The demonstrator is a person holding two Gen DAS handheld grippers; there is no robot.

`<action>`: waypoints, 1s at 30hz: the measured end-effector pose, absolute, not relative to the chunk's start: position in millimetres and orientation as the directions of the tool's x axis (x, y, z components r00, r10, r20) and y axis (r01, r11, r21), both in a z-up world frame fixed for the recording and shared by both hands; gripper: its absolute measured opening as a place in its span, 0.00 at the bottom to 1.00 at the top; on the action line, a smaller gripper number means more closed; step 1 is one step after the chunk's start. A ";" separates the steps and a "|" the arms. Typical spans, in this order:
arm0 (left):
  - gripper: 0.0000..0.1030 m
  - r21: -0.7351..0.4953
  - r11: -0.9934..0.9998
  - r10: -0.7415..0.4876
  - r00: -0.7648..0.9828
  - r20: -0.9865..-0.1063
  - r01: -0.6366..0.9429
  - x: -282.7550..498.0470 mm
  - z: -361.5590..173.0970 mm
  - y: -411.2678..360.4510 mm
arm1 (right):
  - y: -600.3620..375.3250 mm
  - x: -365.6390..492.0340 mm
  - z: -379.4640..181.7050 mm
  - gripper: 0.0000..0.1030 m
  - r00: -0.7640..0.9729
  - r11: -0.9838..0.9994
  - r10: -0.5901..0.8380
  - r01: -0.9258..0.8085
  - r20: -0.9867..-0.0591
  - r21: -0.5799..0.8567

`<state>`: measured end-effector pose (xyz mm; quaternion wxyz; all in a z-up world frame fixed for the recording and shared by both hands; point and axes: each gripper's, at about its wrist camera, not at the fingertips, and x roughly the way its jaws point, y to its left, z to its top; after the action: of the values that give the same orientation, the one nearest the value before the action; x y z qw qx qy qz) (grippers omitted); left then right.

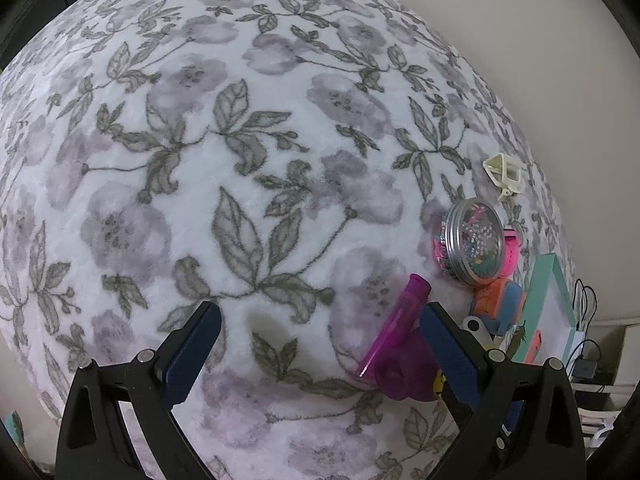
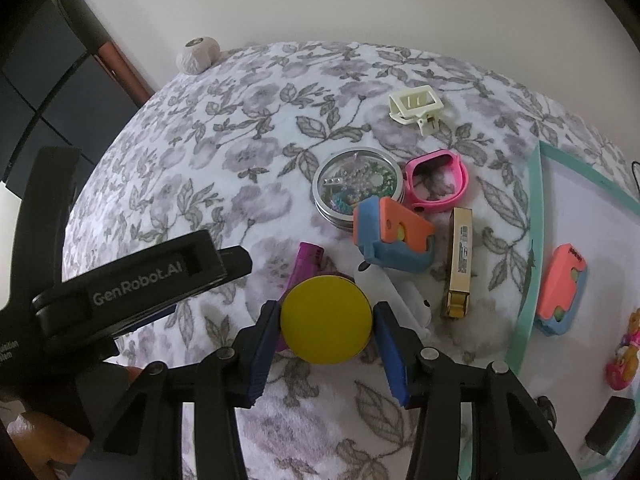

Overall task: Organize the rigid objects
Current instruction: 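Grasp the pink lighter with left tool while right tool grasps the yellow-lidded purple cup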

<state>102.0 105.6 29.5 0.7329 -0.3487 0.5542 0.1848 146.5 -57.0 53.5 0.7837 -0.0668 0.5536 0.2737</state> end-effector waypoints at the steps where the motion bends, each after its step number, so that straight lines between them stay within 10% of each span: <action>1: 0.97 -0.306 0.692 -0.117 0.316 -0.942 -0.654 103.2 28.9 104.4 | -57.1 146.7 53.2 0.49 0.240 0.843 0.354 -0.500 -0.904 0.197; 30: 0.88 -0.155 0.851 -0.038 0.236 -0.971 -0.501 137.7 5.2 59.3 | -106.0 168.0 57.9 0.48 0.273 0.887 0.349 -0.406 -0.897 0.221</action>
<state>137.7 59.3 5.2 0.7531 -0.2252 0.5988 0.1535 168.0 -106.0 57.9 0.7973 -0.0259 0.5547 0.2367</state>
